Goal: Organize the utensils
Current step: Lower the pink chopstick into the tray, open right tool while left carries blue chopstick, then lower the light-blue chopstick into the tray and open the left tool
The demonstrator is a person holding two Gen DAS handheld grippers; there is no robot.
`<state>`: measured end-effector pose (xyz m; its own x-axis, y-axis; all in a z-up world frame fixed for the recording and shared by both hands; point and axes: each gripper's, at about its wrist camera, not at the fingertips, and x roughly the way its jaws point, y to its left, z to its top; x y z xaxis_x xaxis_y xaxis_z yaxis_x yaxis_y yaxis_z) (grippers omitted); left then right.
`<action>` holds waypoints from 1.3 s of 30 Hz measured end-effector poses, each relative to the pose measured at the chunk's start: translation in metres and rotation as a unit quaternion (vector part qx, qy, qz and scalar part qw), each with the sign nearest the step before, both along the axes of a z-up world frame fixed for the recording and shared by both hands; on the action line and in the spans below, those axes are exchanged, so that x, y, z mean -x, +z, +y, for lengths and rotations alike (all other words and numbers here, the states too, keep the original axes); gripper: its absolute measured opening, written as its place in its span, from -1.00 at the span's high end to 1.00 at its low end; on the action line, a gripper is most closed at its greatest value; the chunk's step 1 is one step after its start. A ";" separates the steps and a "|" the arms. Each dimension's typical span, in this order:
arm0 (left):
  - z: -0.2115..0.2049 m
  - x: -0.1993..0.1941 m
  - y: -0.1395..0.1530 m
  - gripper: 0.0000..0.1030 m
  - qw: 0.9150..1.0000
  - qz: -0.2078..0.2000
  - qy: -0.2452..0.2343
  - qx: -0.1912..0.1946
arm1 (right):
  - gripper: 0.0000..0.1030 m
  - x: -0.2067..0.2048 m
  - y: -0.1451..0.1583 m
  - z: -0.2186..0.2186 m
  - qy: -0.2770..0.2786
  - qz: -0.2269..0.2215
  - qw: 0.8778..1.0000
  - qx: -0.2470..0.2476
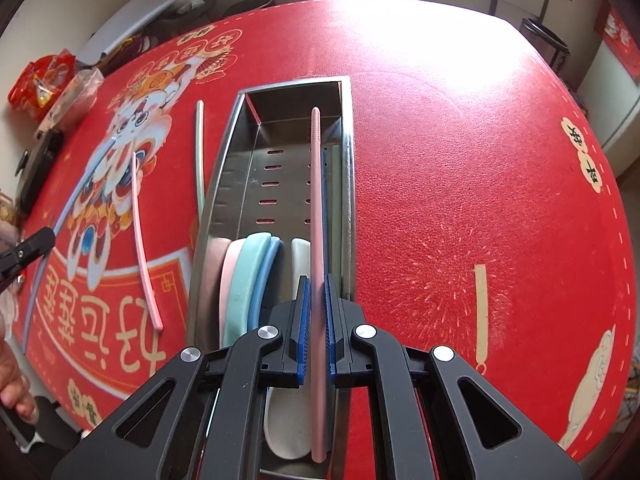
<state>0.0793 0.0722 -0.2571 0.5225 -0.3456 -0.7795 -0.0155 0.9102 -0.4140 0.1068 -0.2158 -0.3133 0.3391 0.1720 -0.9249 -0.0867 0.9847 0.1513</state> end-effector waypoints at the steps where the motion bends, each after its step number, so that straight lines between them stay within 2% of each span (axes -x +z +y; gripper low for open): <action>1: 0.000 0.000 0.001 0.90 1.000 -0.001 0.003 -0.002 | 0.86 0.000 -0.001 -0.001 -0.002 0.002 1.000 0.001; 7: -0.002 0.001 0.005 0.90 1.000 -0.001 0.009 -0.004 | 0.83 -0.002 -0.002 -0.003 -0.006 0.007 1.000 -0.014; 16: -0.021 -0.003 0.011 0.90 1.000 -0.003 -0.005 0.003 | 0.81 0.000 0.018 -0.016 -0.011 -0.020 0.999 -0.049; 18: -0.027 -0.003 0.012 0.90 1.000 -0.003 -0.009 0.004 | 0.53 0.000 0.023 -0.019 -0.005 -0.022 0.997 -0.068; 19: -0.031 -0.003 0.013 0.90 1.000 -0.003 -0.011 0.005 | 0.03 0.001 0.025 -0.021 -0.003 -0.026 0.997 -0.073; 20: -0.035 -0.003 0.014 0.90 1.000 -0.004 -0.014 0.004 | -0.22 0.003 0.029 -0.022 -0.002 -0.036 0.996 -0.076; 24: -0.048 -0.004 0.014 0.90 1.000 -0.004 -0.020 0.000 | -0.25 0.008 0.039 -0.030 0.007 -0.053 0.995 -0.090; 27: -0.057 -0.003 0.014 0.90 1.000 -0.003 -0.022 -0.002 | -0.72 0.010 0.045 -0.035 0.010 -0.070 0.994 -0.081; 39: -0.116 -0.006 0.011 0.90 1.000 0.003 -0.024 0.011 | -0.72 0.016 0.050 -0.085 0.002 -0.101 0.990 -0.101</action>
<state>0.0857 -0.0441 -0.2463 0.5007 -0.3865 -0.7746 0.0252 0.9009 -0.4333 0.0911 -0.3004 -0.2634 0.5132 0.3483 -0.7845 -0.1386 0.9356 0.3247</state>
